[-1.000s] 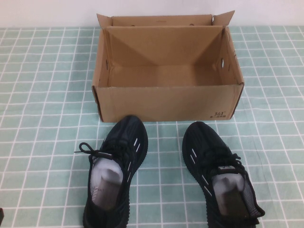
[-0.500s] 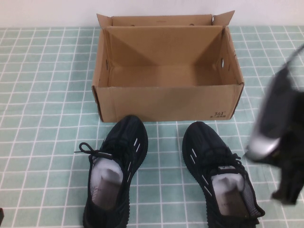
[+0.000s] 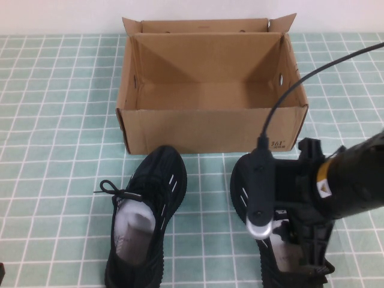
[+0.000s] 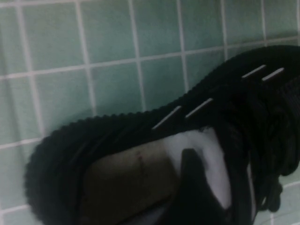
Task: Put shoes into padded shoe box
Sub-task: Pick up the shoe from the table, then place the shoe in the shoe box
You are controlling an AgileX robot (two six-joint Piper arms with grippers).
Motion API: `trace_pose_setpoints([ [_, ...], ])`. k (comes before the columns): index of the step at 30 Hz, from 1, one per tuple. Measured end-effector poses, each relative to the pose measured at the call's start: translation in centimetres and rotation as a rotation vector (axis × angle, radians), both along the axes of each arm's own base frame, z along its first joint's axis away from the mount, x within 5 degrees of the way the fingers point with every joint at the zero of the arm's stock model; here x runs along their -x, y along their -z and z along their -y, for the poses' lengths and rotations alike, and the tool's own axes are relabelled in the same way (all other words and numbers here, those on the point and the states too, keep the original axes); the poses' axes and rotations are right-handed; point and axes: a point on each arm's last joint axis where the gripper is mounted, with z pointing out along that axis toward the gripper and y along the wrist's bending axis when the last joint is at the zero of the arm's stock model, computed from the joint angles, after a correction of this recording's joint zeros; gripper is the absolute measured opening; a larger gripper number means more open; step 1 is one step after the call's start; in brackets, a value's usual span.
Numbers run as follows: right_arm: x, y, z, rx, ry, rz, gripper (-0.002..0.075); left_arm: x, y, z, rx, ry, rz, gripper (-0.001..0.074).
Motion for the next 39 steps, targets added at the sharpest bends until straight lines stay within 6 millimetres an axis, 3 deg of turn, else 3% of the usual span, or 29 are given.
trace_pose_setpoints([
  [7,-1.9,1.7,-0.7,0.017,0.101,0.041,0.0288,0.0,0.0,0.0,0.000,0.000,0.000,-0.0006],
  [9,-2.1,2.1,-0.8,0.023,0.123,0.038,0.0211,0.0,0.0,0.0,0.000,0.000,0.000,-0.0006],
  [12,-2.2,2.3,-0.8,0.027,0.129,0.033,-0.0006,0.0,0.0,0.0,0.000,0.000,0.000,-0.0006],
  [18,-1.7,1.5,-0.4,0.033,0.154,0.007,-0.0006,0.0,0.0,0.0,0.000,0.000,0.000,-0.0006],
  [24,-1.3,-3.4,-0.9,-0.087,0.216,-0.064,-0.0006,0.0,0.0,0.0,0.000,0.000,0.000,-0.0006],
  [30,-1.7,-10.1,-1.9,-0.312,0.268,-0.016,-0.0006,0.0,0.0,0.0,0.000,0.000,0.000,-0.0006],
  [35,-3.2,-14.9,-1.5,-0.580,0.469,-0.026,-0.0006,0.0,0.0,0.0,0.000,0.000,0.000,-0.0006],
  [39,-4.9,-17.1,-1.3,-0.727,0.532,-0.046,-0.0006,0.0,0.0,0.0,0.000,0.000,0.000,-0.0006],
])
